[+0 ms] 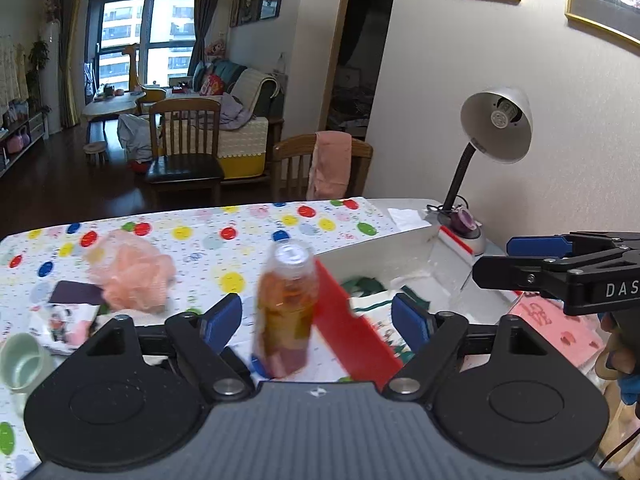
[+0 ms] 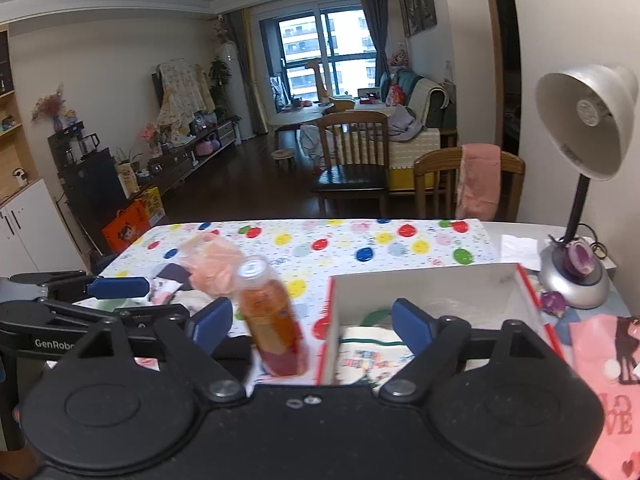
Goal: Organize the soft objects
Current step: 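Move both tools back over the table toward the clear plastic bag, then grasp the clear plastic bag with left tool while right tool grasps white cloth, then carry the plastic bag and white cloth with both tools over the box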
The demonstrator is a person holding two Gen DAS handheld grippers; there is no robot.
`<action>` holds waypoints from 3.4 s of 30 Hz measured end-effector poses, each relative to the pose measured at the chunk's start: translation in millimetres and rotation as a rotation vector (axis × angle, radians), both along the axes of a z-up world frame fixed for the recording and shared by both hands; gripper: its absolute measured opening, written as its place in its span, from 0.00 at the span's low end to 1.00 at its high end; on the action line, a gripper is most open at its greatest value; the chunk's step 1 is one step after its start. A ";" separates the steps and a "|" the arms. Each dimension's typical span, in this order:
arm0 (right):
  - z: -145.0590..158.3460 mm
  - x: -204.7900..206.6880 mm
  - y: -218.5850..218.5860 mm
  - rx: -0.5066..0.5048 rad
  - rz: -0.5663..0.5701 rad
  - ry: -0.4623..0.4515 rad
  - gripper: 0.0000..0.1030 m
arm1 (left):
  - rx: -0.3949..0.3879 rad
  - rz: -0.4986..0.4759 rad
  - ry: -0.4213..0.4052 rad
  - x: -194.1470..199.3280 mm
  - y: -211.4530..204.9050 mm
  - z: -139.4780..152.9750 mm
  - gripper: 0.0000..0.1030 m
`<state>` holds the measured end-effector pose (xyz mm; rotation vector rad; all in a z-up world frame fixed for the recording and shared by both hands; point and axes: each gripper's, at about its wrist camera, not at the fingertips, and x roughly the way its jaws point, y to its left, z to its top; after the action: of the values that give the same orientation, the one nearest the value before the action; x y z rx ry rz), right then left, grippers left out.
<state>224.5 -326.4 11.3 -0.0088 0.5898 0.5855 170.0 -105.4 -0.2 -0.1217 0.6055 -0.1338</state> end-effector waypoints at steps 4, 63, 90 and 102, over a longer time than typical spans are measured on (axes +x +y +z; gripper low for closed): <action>-2.4 -15.4 22.0 0.002 0.009 -0.002 0.91 | 0.003 -0.001 -0.006 -18.2 27.3 2.8 0.86; -200.2 -53.1 233.9 -0.408 0.459 0.200 0.93 | 0.037 0.005 0.408 40.4 170.7 -176.4 0.96; -199.7 -79.5 247.5 -0.490 0.551 0.139 0.18 | 0.020 0.003 0.369 30.1 181.5 -161.2 0.27; -171.9 -79.8 207.3 -0.350 0.413 0.161 0.01 | -0.030 0.023 0.333 3.1 191.8 -137.2 0.21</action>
<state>144.7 -119.0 -160.6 -0.4245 0.8503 0.8816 173.1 86.4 -137.4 -0.1814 0.9345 -0.1011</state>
